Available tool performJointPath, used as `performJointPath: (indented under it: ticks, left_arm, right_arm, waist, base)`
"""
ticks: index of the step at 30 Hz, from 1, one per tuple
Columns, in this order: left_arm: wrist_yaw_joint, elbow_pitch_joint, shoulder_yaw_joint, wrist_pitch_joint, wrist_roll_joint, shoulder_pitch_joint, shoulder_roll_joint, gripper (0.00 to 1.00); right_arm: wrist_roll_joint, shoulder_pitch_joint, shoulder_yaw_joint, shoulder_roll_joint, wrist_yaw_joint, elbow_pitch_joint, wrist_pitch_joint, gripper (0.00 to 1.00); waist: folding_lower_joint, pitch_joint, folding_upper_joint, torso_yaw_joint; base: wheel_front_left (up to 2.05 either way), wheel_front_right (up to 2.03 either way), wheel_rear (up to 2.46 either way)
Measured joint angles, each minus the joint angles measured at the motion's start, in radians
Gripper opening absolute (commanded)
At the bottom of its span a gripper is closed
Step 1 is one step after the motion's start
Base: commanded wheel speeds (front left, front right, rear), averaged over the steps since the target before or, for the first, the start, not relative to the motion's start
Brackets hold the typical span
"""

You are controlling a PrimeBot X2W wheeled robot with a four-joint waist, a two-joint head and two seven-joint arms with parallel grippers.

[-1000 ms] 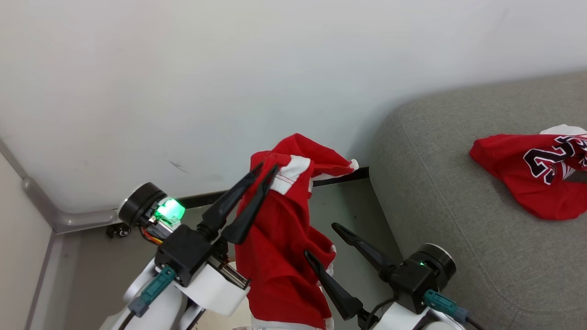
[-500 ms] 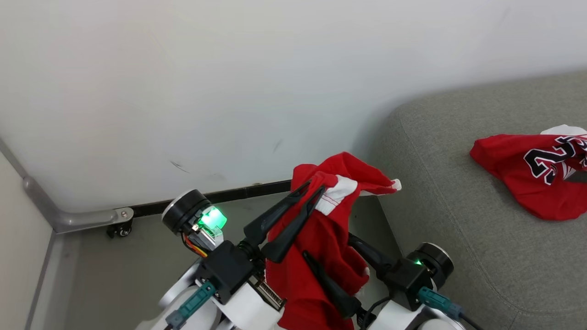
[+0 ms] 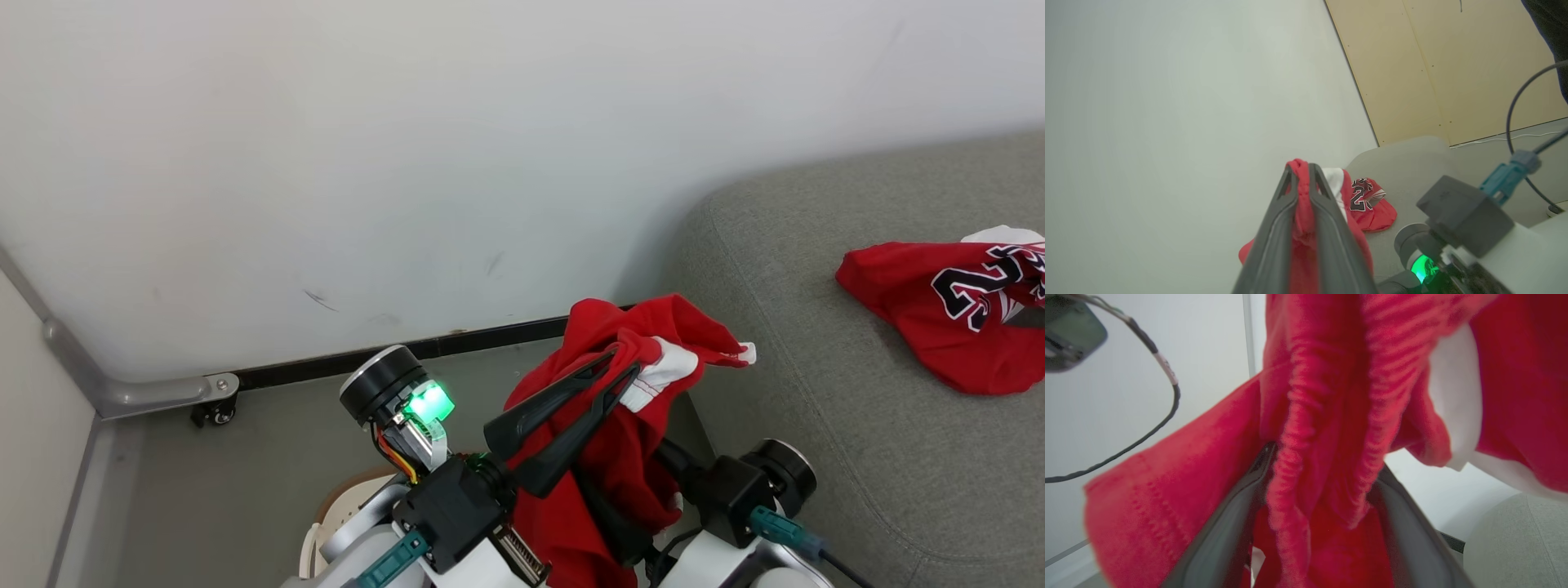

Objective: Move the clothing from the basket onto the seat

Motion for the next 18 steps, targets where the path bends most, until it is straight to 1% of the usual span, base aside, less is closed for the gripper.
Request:
performJointPath:
  ticks: [1,2,3,9,18]
  left_arm:
    - [0.0,-0.002,-0.004,0.0,0.0,0.0,-0.001,0.0]
    - [0.0,-0.004,-0.007,0.0,0.0,0.0,-0.002,0.0]
    - [0.0,-0.006,-0.01,0.0,0.0,0.0,-0.002,0.0]
    - [0.0,-0.022,-0.024,0.0,0.0,0.0,-0.003,0.0]
    - [0.0,-0.034,-0.036,0.0,-0.001,0.0,-0.002,0.0]
  right_arm:
    - [0.007,0.0,0.0,0.0,0.0,0.002,0.0,0.63]
    - [0.015,0.0,0.0,0.0,0.0,0.003,0.0,0.35]
    - [0.02,0.0,-0.001,0.0,0.0,0.004,0.0,0.0]
    - [0.058,-0.017,-0.039,0.0,0.0,-0.002,0.0,0.0]
    - [0.094,-0.018,-0.151,0.0,0.0,-0.027,0.0,0.0]
  waist:
    - [0.0,0.0,0.0,0.0]
    - [0.0,0.0,0.0,0.0]
    - [0.0,0.001,0.0,0.0]
    - [0.0,0.005,0.0,0.0]
    - [0.0,0.011,0.0,0.002]
  base:
    - [0.0,0.0,0.0]
    - [0.0,0.0,0.0]
    - [0.0,0.0,0.0]
    - [0.0,0.0,0.0]
    - [0.0,0.0,0.0]
